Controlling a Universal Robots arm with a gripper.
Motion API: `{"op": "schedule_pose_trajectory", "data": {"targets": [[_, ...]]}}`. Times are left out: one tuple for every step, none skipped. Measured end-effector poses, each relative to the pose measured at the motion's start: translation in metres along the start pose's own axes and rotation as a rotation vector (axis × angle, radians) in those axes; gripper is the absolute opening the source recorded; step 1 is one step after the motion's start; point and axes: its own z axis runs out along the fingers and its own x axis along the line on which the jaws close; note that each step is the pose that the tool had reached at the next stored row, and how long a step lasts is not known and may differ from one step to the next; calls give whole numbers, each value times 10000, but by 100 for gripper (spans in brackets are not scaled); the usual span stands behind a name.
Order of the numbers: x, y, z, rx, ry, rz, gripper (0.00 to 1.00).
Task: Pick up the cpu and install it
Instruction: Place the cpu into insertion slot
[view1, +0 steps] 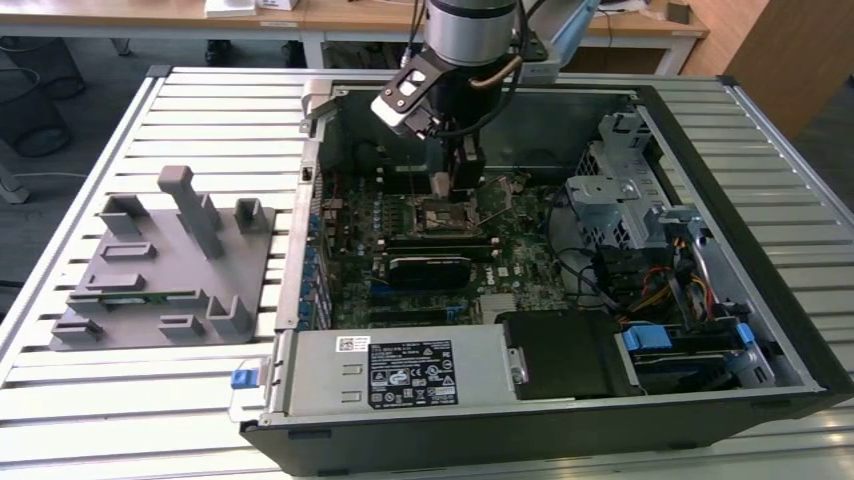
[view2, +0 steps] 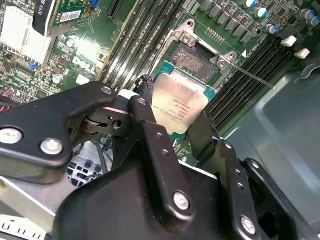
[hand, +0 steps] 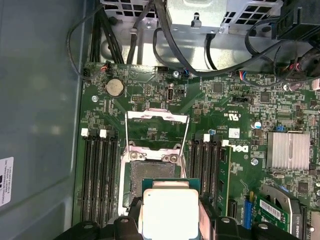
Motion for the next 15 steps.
{"op": "schedule_pose_trajectory", "data": {"targets": [[0, 0, 8, 0, 0, 0, 53], [0, -1, 17, 0, 0, 0, 53], [0, -1, 27, 0, 0, 1, 53], [3, -1, 37, -1, 1, 2, 53], [6, -1, 48, 0, 0, 2, 53], [9, -2, 62, 0, -1, 0, 53], [20, -2, 74, 2, -4, 2, 53], [35, -1, 89, 1, -3, 2, 53], [51, -1, 106, 0, -2, 5, 53], [62, -3, 124, -1, -1, 5, 53], [74, -7, 142, -1, -1, 5, 53], [85, -10, 159, -1, -1, 4, 53], [95, -13, 178, -1, -1, 5, 53], [103, -14, 196, 0, -2, 13, 53], [109, -14, 214, 0, -2, 26, 53]]}}
